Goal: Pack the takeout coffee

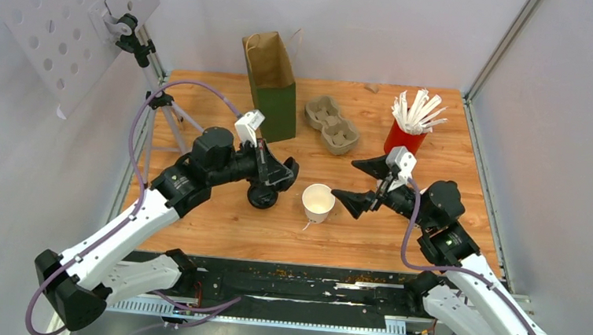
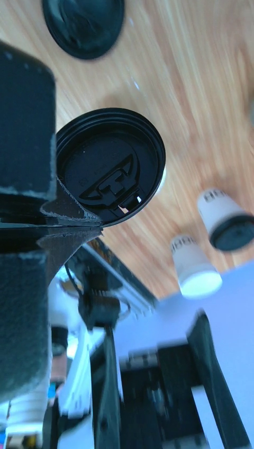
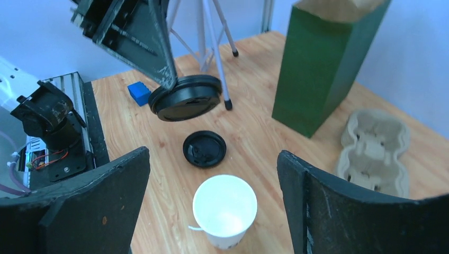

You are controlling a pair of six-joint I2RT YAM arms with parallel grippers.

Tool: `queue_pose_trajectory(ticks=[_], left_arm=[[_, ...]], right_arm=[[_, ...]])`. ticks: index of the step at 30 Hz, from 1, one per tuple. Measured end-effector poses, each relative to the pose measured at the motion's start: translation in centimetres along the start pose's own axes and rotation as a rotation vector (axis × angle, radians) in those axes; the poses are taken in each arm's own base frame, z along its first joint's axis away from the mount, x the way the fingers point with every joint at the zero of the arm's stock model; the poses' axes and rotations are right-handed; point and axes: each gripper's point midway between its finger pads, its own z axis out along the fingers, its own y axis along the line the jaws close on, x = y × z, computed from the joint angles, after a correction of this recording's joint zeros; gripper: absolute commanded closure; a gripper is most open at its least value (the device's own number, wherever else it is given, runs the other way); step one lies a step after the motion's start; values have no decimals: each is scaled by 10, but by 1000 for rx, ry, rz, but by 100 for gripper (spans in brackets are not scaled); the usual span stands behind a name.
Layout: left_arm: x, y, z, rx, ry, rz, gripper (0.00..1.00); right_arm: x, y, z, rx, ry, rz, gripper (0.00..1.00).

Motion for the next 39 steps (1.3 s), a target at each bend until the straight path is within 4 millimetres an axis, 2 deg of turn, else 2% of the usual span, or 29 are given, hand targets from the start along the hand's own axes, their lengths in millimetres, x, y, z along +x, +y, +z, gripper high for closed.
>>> queue_pose_trajectory(ticks=[2, 7, 14, 22, 39], left_arm=[[-14, -25, -6, 99, -53, -57, 100], [-36, -64, -18, 300, -152, -185, 100], [-52, -95, -20, 494, -172, -341, 100], [-58, -112, -31, 590, -169, -372, 100], [-43, -111, -32, 614, -109, -385, 100]], right_arm=[[-3, 6, 5, -39, -41, -46, 7], [-17, 16, 18, -98, -113, -118, 0], [-38, 25, 23, -128, -207, -194, 0], [-32, 32, 31, -161, -199, -201, 0], [-25, 45, 43, -207, -165, -226, 0]])
